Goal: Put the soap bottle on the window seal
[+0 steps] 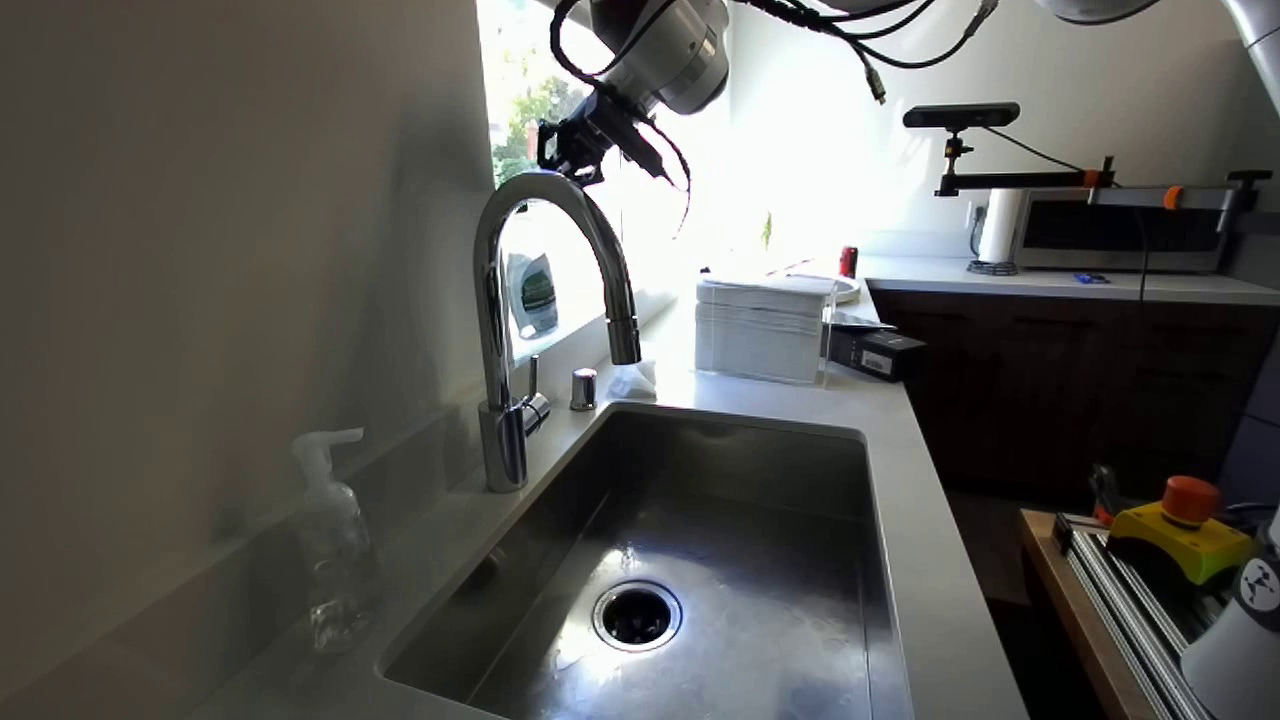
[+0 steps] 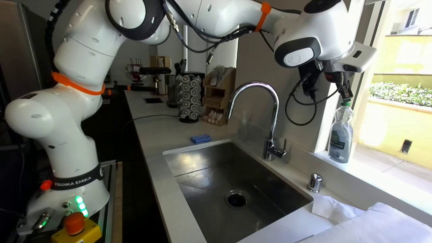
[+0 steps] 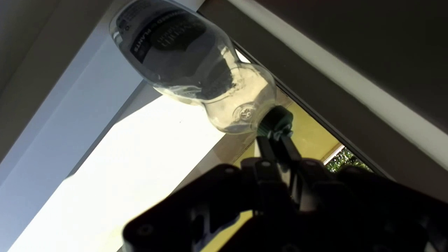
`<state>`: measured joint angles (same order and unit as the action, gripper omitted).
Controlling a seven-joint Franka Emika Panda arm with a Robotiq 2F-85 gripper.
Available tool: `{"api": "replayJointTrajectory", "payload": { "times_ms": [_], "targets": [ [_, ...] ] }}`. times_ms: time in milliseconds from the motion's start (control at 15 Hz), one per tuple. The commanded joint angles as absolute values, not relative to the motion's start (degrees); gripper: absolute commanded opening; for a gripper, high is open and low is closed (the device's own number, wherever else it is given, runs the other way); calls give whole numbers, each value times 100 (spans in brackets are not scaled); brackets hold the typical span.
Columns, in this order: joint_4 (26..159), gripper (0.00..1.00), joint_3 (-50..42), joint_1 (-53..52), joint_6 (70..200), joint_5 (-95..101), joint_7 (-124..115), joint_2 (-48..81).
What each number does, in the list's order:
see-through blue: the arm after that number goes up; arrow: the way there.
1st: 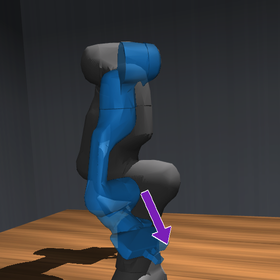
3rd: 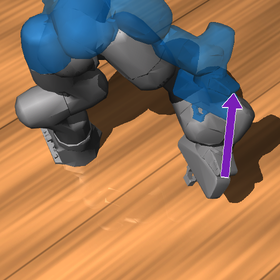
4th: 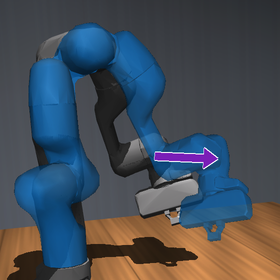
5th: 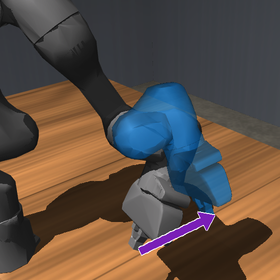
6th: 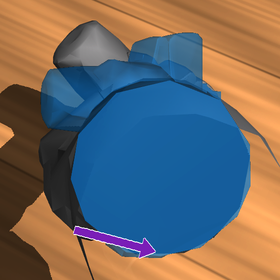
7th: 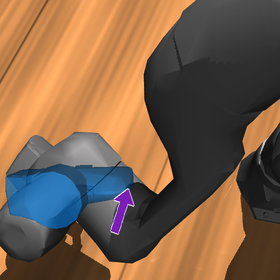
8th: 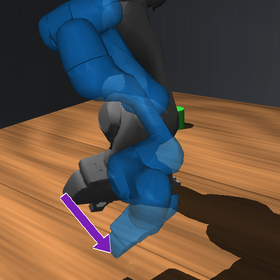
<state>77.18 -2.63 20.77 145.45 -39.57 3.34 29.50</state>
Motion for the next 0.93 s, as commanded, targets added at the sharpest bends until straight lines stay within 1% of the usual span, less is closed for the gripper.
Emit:
{"api": "replayJointTrajectory", "payload": {
  "times_ms": [0,533,800,867],
  "targets": [
    [7088,3,-44,2268,14420,-4146,449,3362],
    [6527,3,204,2532,13961,-4199,378,3757],
    [6456,3,245,2619,13828,-4166,346,3817],
    [6430,13,250,2634,13798,-4156,347,3839]
  ]
}}
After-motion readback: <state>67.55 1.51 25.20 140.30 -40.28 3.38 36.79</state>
